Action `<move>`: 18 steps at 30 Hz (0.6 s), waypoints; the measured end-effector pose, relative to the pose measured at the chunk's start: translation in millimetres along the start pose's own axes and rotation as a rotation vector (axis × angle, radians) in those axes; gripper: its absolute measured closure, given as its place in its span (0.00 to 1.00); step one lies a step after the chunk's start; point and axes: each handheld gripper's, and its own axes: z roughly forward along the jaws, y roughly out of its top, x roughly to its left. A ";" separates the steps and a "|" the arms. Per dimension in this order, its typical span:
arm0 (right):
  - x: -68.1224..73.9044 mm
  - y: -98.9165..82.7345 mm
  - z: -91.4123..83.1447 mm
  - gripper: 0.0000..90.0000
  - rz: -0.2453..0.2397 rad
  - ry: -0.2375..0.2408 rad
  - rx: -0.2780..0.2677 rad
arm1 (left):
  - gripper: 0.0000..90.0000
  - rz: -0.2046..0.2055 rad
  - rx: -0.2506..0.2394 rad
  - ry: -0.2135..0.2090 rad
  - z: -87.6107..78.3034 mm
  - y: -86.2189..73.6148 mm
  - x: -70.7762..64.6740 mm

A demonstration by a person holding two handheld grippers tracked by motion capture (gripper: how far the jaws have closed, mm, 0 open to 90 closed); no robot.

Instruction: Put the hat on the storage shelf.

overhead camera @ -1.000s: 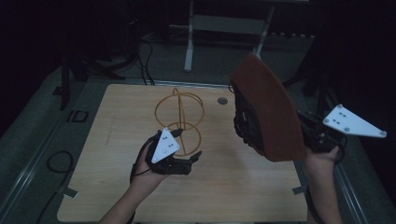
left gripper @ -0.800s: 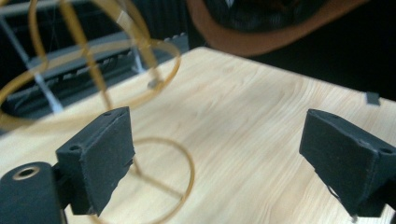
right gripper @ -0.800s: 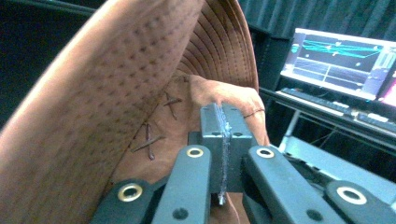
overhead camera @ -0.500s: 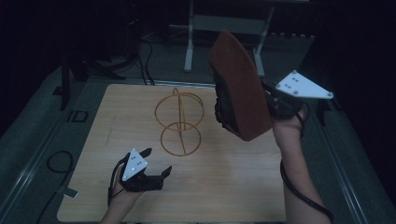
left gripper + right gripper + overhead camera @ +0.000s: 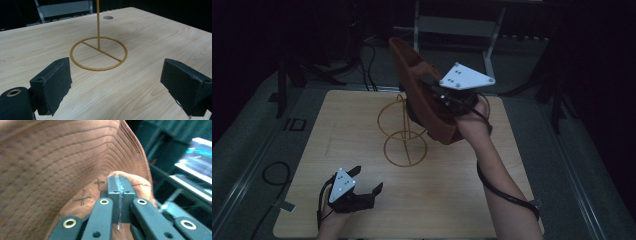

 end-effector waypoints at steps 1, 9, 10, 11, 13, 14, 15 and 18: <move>2.5 -0.4 4.8 1.00 0.001 0.018 0.010 | 0.12 0.001 0.005 -0.003 0.5 -0.6 -0.1; 26.2 -19.7 55.3 1.00 0.001 0.124 0.126 | 0.12 0.000 0.006 -0.007 3.0 -2.9 -1.2; 27.9 -21.9 58.8 1.00 0.001 0.134 0.134 | 0.12 0.000 0.010 -0.010 3.0 -3.4 -0.8; 30.4 -25.2 64.0 1.00 0.000 0.146 0.150 | 0.12 -0.001 0.012 -0.011 3.0 -3.9 -1.0; 32.8 -29.4 70.1 1.00 0.013 0.163 0.165 | 0.12 -0.002 0.014 -0.011 3.5 -4.8 -0.6; 33.7 -32.0 73.6 1.00 0.021 0.173 0.173 | 0.12 -0.003 0.015 -0.011 3.8 -5.1 -0.5; 33.7 -33.3 75.6 1.00 0.024 0.179 0.177 | 0.12 -0.005 0.013 -0.012 4.3 -5.8 -0.4; 35.1 -36.5 82.3 1.00 0.045 0.206 0.190 | 0.12 -0.009 0.019 -0.017 6.0 -7.1 -0.7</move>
